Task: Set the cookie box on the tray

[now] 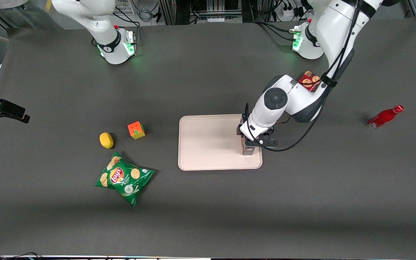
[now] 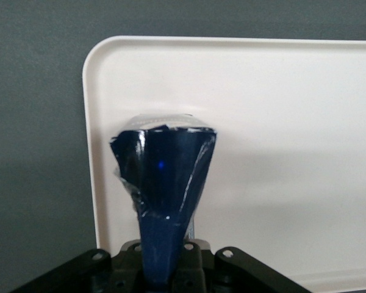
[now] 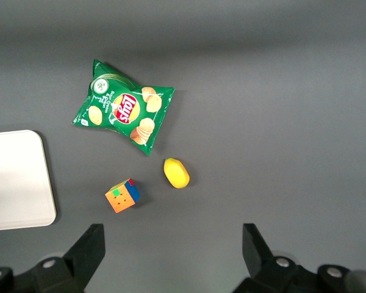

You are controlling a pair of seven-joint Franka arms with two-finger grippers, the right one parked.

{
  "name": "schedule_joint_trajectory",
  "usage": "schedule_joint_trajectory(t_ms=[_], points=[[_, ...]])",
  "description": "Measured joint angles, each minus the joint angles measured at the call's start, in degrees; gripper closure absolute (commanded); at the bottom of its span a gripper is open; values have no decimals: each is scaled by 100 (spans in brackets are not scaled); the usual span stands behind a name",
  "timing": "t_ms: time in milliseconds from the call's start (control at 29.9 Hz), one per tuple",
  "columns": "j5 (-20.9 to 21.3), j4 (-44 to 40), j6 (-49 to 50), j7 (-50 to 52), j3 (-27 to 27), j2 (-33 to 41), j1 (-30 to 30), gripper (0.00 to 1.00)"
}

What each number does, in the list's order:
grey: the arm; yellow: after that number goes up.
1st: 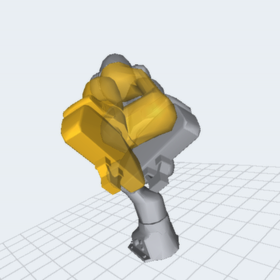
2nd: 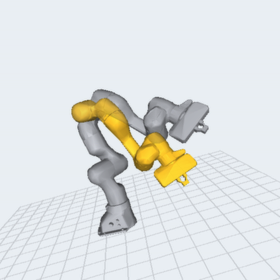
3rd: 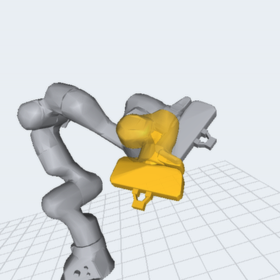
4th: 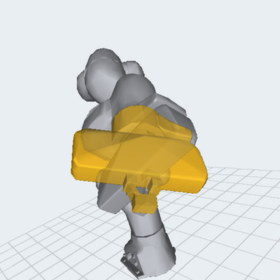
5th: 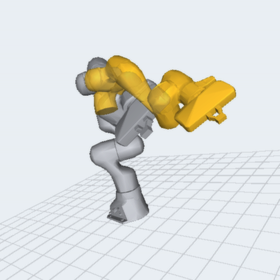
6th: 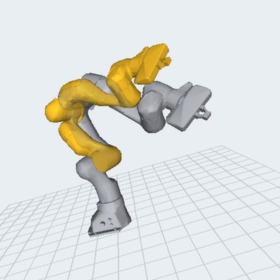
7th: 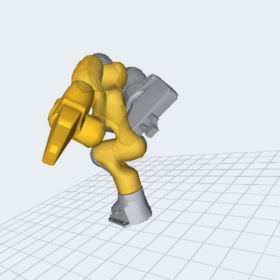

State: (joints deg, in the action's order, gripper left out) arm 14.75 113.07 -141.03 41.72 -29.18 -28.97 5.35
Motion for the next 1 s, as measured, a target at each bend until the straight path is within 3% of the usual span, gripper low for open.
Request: schedule_joint_trajectory(t_ms=[334,702,1002], points=[[5,-142,177,38,-93,54,-2,0],[-5,-1176,2326,231,-569,461,0,0],[-457,-1676,3267,47,-586,1224,-24,0]])
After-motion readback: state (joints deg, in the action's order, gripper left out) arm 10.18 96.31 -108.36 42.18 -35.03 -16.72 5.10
